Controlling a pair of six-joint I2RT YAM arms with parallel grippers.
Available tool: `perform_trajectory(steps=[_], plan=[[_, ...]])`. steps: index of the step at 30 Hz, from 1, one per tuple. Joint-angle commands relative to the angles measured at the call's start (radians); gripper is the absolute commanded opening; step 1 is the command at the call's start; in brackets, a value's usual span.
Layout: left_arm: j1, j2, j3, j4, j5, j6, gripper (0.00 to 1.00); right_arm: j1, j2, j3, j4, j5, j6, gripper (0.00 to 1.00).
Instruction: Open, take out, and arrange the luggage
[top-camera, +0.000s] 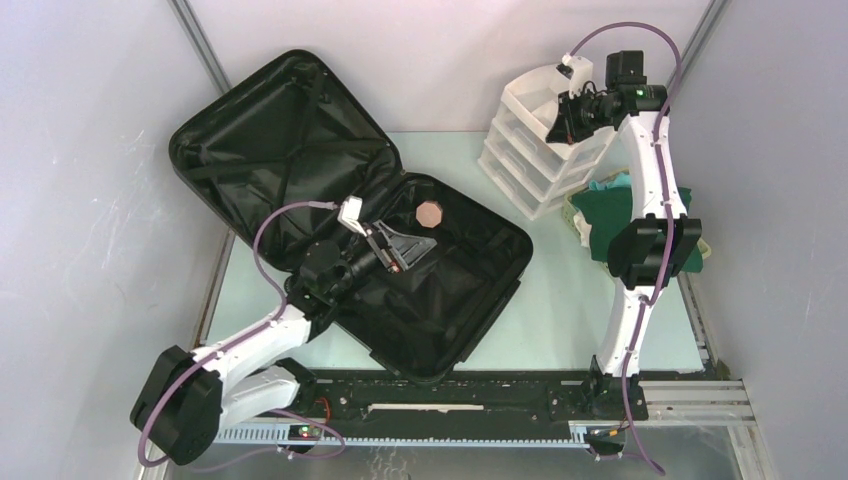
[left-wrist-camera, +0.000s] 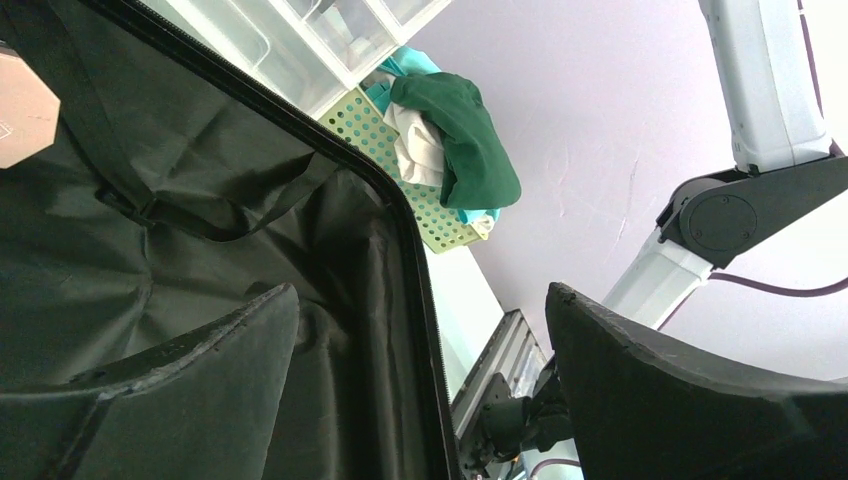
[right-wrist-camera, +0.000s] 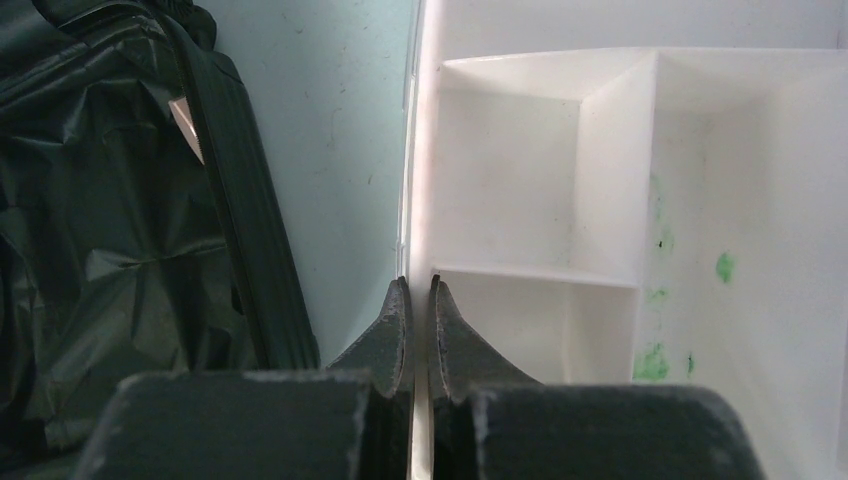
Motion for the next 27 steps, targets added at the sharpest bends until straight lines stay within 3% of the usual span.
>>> perform_trajectory(steps=[1,12,27], plan=[[-0.018,0.037,0.082,0.060,-0.013,-0.003,0.97,-0.010,-0.131,0.058,0.073,-0.060,0.018,0.00],[-0.029,0.160,0.169,0.082,-0.021,-0.013,0.97,-0.008,-0.123,0.064,0.083,-0.069,0.021,0.00],[-0.050,0.479,0.390,0.182,0.004,-0.113,0.94,-0.009,-0.120,0.097,0.110,-0.105,0.057,0.00]])
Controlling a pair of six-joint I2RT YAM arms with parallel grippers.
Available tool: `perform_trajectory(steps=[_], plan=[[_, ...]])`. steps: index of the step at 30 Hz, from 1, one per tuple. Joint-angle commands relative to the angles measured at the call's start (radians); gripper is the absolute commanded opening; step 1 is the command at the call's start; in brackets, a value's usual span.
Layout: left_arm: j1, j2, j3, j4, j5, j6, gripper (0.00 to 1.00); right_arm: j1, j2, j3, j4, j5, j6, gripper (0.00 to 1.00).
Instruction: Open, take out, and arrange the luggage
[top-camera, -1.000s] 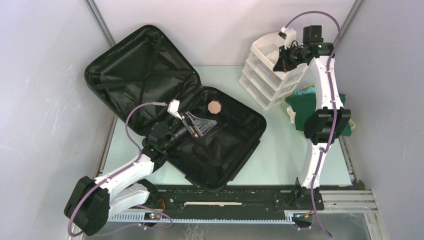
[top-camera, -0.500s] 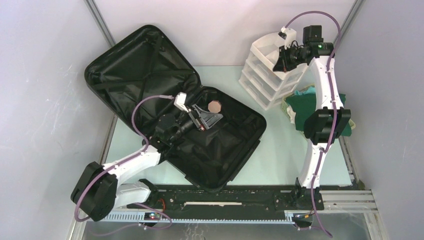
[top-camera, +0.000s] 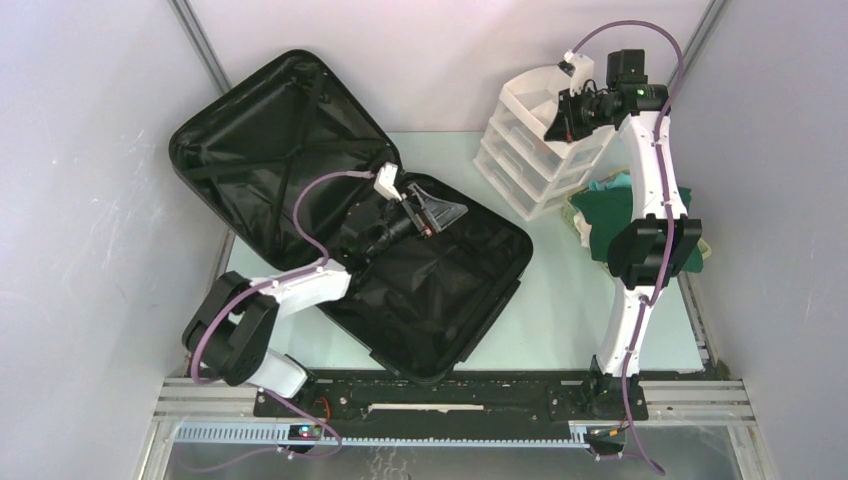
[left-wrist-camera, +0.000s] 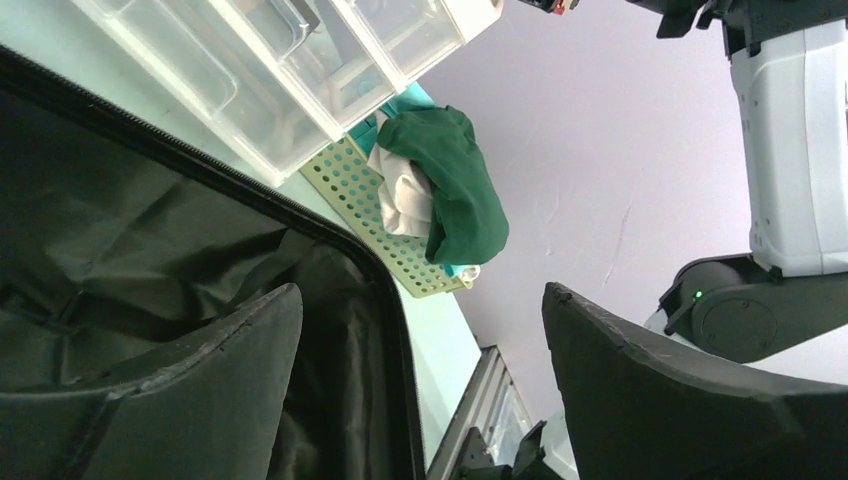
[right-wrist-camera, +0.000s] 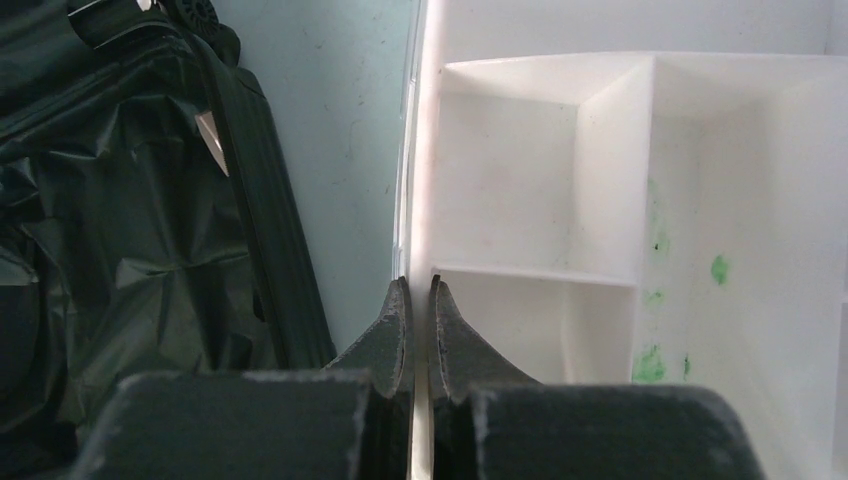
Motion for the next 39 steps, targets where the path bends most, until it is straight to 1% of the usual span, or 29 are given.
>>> perform_trajectory(steps=[1,6,16,22,30,33,39], plan=[[-0.013,0.074,0.118,0.061,0.011,-0.043,0.94,-0.008,-0.119,0.089,0.103,-0.081,0.024,0.00],[-0.023,0.178,0.222,0.060,0.022,-0.071,0.94,-0.008,-0.124,0.090,0.111,-0.094,0.032,0.00],[-0.038,0.266,0.294,0.054,-0.017,-0.084,0.94,-0.011,-0.127,0.087,0.112,-0.114,0.037,0.00],[-0.041,0.354,0.414,0.002,-0.058,-0.099,0.94,-0.023,-0.127,0.087,0.126,-0.126,0.049,0.00],[-0.061,0.496,0.620,-0.117,-0.158,-0.093,0.94,-0.043,-0.133,0.089,0.165,-0.173,0.102,0.00],[-0.056,0.542,0.683,-0.180,-0.209,-0.072,0.94,-0.045,-0.126,0.090,0.173,-0.173,0.106,0.00],[-0.033,0.654,0.852,-0.318,-0.248,-0.091,0.94,-0.065,-0.096,0.102,0.186,-0.184,0.123,0.00]])
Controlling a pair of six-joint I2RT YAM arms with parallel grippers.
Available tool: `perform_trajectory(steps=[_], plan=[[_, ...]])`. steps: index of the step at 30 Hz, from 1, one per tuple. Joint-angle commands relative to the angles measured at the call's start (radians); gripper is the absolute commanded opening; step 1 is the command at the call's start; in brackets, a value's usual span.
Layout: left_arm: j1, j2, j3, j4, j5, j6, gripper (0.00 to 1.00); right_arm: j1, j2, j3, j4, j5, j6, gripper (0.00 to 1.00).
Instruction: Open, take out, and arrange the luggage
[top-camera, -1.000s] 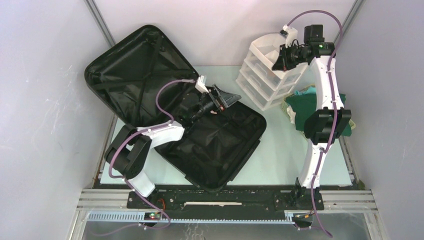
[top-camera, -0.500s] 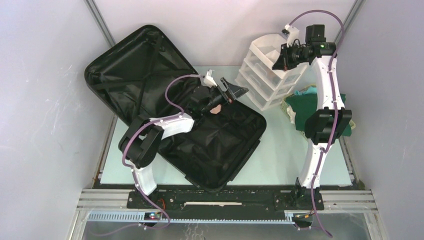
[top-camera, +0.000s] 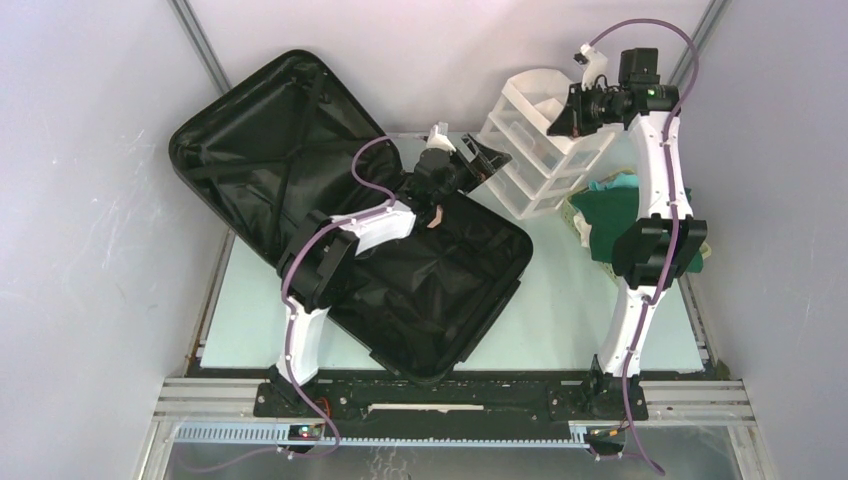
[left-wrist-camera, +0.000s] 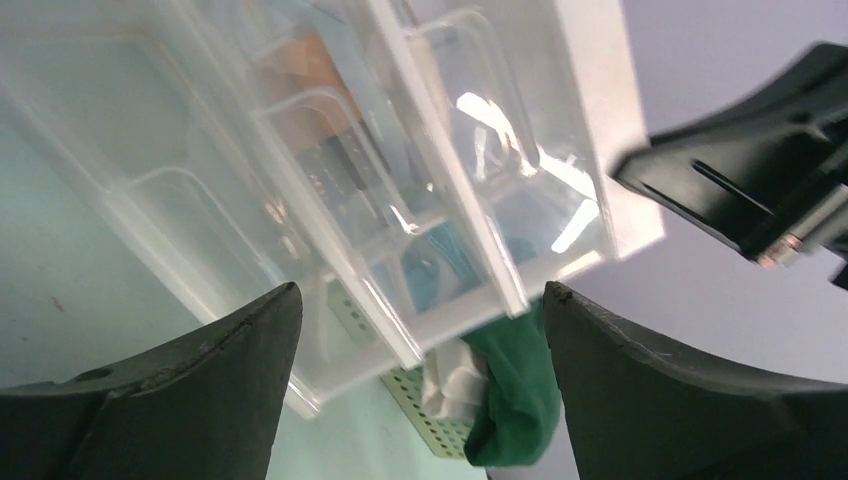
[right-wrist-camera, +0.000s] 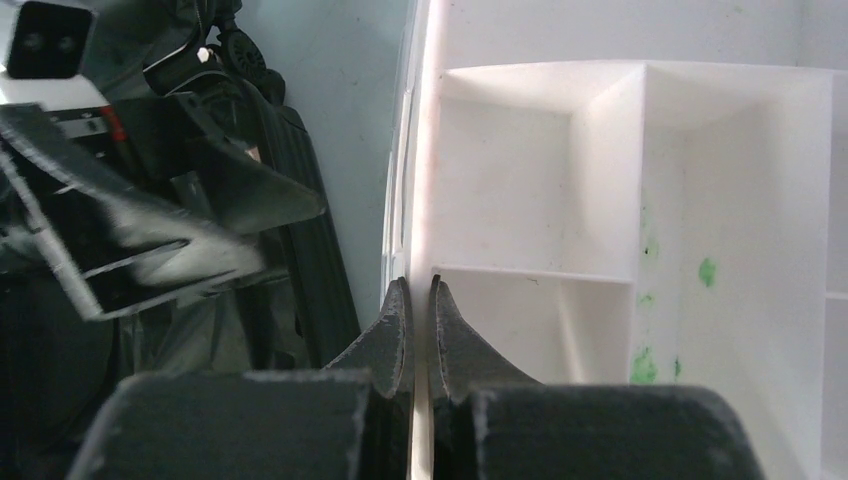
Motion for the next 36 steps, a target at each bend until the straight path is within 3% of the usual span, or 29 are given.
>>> perform_trajectory(steps=[1,15,20,27,31,36], plan=[[0.021,0.069,0.144,-0.106,-0.068,-0.007,0.92,-0.028,-0.094,0.102,0.147,-0.087,0.024,0.00],[0.051,0.233,0.297,-0.101,-0.015,-0.108,0.71,-0.078,-0.065,0.112,0.185,-0.135,0.068,0.00],[0.050,0.279,0.319,-0.026,0.011,-0.175,0.66,-0.083,-0.063,0.111,0.190,-0.157,0.087,0.00],[0.047,0.297,0.325,0.032,0.016,-0.214,0.64,-0.084,-0.065,0.108,0.185,-0.178,0.093,0.00],[0.046,0.326,0.323,0.161,0.027,-0.302,0.65,-0.084,-0.069,0.108,0.185,-0.190,0.098,0.00],[0.040,0.339,0.345,0.167,0.025,-0.324,0.67,-0.084,-0.073,0.107,0.179,-0.197,0.099,0.00]])
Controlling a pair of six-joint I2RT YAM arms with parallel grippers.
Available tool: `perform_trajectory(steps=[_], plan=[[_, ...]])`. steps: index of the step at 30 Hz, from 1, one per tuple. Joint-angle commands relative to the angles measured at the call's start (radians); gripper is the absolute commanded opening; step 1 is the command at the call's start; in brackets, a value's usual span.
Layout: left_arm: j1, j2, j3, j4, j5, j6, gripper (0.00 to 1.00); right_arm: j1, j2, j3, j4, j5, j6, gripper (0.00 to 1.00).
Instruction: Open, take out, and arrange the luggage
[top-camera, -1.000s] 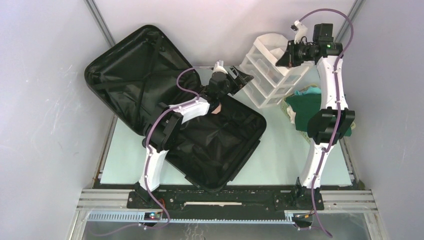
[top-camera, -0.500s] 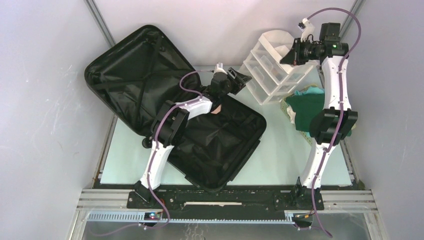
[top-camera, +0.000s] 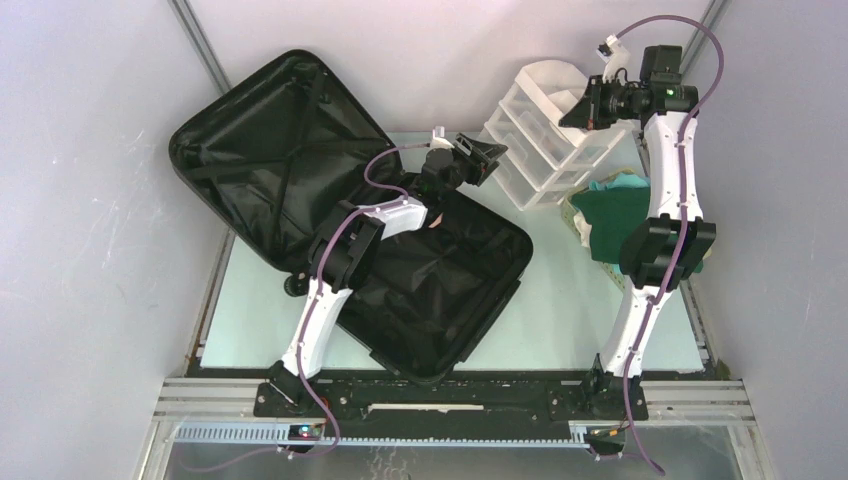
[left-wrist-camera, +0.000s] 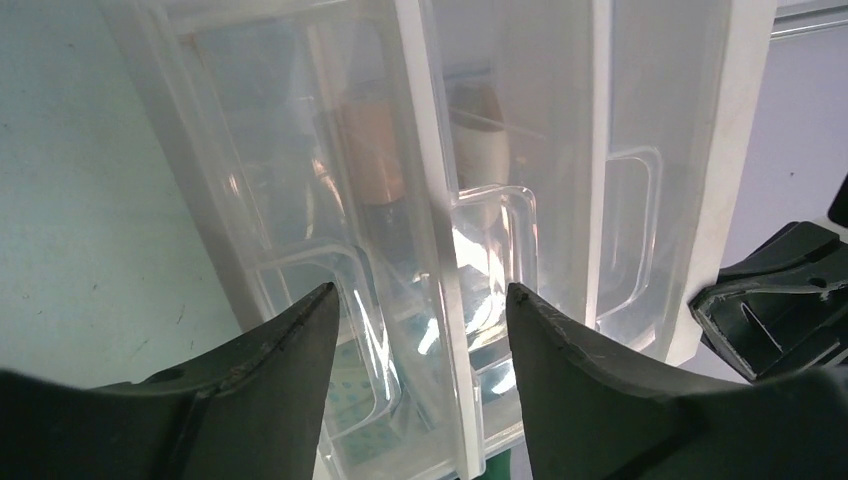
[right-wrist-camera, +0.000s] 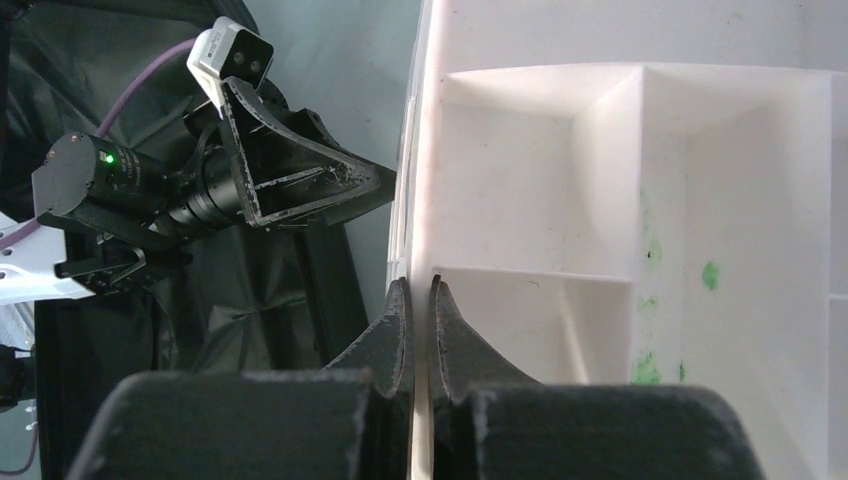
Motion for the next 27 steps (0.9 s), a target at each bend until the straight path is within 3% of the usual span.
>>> perform_trajectory(steps=[1,10,15,20,27], plan=[[-0.010,0.019,0.076,0.069,0.014,-0.058,0.67,-0.008,-0.074,0.094,0.127,-0.097,0.018,0.00],[-0.017,0.063,0.155,0.136,0.043,-0.152,0.71,-0.008,-0.066,0.091,0.119,-0.089,0.017,0.00],[-0.019,0.062,0.196,0.168,0.071,-0.166,0.64,-0.003,-0.057,0.090,0.103,-0.045,-0.006,0.00],[-0.016,0.026,0.167,0.197,0.076,-0.170,0.57,0.059,-0.074,0.035,0.083,0.255,-0.176,0.00],[0.011,-0.007,0.059,0.285,0.081,-0.180,0.55,0.130,-0.132,-0.143,0.250,0.627,-0.307,0.00]])
